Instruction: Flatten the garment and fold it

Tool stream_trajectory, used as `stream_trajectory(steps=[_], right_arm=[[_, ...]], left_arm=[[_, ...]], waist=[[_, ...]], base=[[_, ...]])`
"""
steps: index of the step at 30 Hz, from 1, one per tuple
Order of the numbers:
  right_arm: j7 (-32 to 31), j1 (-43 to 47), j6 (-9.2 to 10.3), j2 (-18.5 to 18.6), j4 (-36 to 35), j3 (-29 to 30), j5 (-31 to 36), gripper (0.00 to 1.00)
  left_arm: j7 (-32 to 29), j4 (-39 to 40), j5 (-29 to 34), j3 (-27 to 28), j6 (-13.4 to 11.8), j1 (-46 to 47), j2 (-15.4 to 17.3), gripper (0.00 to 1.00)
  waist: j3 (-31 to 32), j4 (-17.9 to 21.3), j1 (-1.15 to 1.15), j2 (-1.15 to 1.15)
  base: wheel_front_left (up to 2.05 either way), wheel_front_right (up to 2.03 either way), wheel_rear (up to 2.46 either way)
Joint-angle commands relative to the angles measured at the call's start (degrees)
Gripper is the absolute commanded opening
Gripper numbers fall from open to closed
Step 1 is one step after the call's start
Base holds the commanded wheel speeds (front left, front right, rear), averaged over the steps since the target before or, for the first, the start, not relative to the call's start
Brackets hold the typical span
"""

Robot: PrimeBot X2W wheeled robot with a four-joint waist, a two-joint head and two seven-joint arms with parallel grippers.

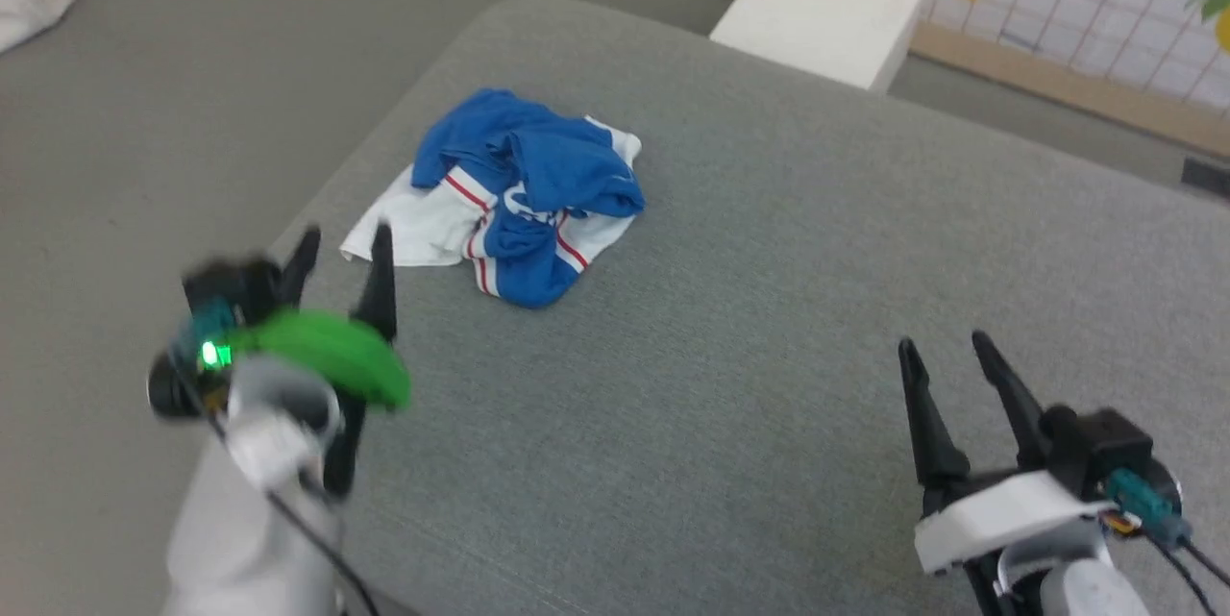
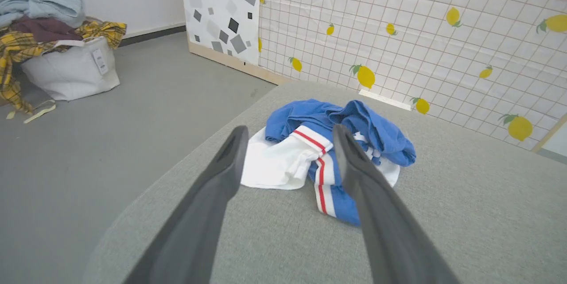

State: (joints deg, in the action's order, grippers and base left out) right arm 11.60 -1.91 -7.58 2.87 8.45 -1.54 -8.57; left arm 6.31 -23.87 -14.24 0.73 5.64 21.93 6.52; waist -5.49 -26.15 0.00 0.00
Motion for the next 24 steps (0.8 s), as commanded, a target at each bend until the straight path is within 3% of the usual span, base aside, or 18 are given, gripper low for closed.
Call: stream_trajectory(steps=[1,11,17,24], right_arm=[[-0.84,-1.3,0.09,0.0,-1.04,0.2,1.17,1.0],[-5.9,-3.74,0.09,0.0,-8.55,2.5,5.92,1.0],[-6.95,-3.3,0.09,0.0,-11.91,4.74,6.79,1.0],[-7.12,-3.5,0.09,0.0,-13.48,5.39,6.92,1.0]], left_arm=[[-2.46,-2.63,-2.57,0.1,0.69,4.58,0.62,1.0],[-21.72,-18.69,-16.27,-0.27,1.81,26.2,6.81,1.0],[-27.91,-23.03,-20.14,-1.84,1.83,29.41,8.65,1.0],[-31.61,-29.34,-19.23,-3.74,0.38,28.99,9.02,1.0]], waist=[[-4.62,3.24,0.0,0.0],[-16.07,11.15,0.0,0.0],[-20.97,13.48,0.0,0.0],[-22.49,14.46,0.0,0.0]], base=[[0.0,0.0,0.0],[0.0,0.0,0.0],[0.0,0.0,0.0],[0.0,0.0,0.0]])
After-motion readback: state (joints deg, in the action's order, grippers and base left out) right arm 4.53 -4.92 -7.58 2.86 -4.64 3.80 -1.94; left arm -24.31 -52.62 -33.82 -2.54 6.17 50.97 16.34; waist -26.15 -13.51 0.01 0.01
